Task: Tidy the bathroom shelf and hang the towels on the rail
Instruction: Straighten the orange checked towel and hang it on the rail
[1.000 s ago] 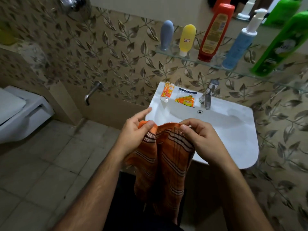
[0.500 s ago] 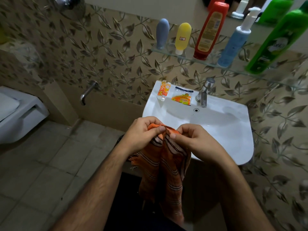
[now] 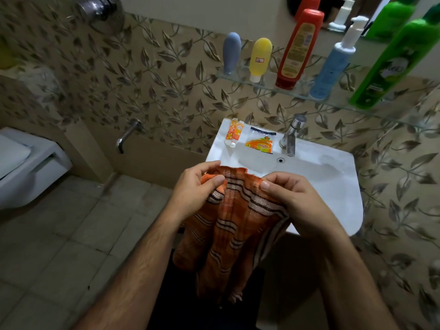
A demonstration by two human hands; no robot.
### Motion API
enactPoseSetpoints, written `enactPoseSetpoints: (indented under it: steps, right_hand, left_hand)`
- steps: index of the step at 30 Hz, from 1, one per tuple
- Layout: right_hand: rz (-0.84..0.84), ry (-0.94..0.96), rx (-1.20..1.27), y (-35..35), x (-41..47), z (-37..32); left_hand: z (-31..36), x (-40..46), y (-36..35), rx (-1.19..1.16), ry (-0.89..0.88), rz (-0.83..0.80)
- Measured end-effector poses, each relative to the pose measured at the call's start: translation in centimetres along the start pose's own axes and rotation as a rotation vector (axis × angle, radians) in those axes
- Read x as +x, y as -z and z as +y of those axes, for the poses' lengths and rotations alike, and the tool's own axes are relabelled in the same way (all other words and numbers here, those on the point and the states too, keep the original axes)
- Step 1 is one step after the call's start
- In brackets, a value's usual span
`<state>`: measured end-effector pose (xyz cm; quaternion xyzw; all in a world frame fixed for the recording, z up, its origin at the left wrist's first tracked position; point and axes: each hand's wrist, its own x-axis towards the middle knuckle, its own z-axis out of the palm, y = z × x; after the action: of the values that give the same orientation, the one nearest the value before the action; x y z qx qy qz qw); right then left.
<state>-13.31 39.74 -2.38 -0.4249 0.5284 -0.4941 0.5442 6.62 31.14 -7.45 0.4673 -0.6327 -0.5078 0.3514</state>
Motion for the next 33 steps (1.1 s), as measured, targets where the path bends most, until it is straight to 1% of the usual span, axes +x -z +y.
enactPoseSetpoints:
  steps: [3,5,8,9,13,15,19,21,24,26,28,30,33]
  right_hand:
    - [-0.019,0.002,-0.045,-0.8,0.4,0.7]
    - [-0.067,-0.001,-0.082,-1.1,0.6,0.9]
    - [-0.157,-0.005,-0.146,-1.3,0.8,1.1]
    - [-0.176,-0.012,-0.158,-1.3,0.8,1.0]
    - [-0.197,-0.020,-0.192,-1.1,0.5,1.0]
    - [-0.179,-0.030,-0.207,-1.1,0.4,1.2]
    - [-0.156,-0.125,-0.227,-0.6,0.2,1.3]
    - [-0.181,-0.174,-0.234,0.3,-0.1,1.4]
    - [-0.211,-0.194,-0.208,1.7,-0.7,1.2]
    - [-0.189,-0.162,-0.204,1.8,-0.6,1.0]
    - [-0.117,-0.105,-0.210,1.5,-0.2,1.1]
    - [-0.029,-0.064,-0.228,1.0,0.3,1.5]
    - [0.022,-0.030,-0.261,0.2,0.9,2.1]
  left_hand:
    - [0.3,-0.5,-0.3,-0.146,-0.015,-0.122]
    - [0.8,-0.9,-0.4,-0.193,-0.026,-0.225]
    - [1.2,-1.1,-0.4,-0.179,-0.024,-0.396]
    - [1.2,-1.0,-0.4,-0.151,-0.040,-0.423]
    - [1.3,-1.0,-0.3,-0.074,-0.036,-0.404]
    - [1.0,-0.9,-0.4,0.030,-0.065,-0.363]
    - [0.4,-0.3,-0.6,0.304,-0.143,-0.101]
    - [0.1,-0.2,-0.6,0.399,-0.137,-0.034]
    - [-0.7,0.2,-0.3,0.453,-0.078,0.082]
    - [-0.8,0.1,-0.1,0.421,-0.063,0.156]
    - [-0.6,-0.3,0.0,0.340,-0.094,0.133]
    - [-0.2,-1.0,-0.1,0.223,-0.099,0.009]
    - [0.6,-1.9,-0.1,0.007,-0.077,-0.172]
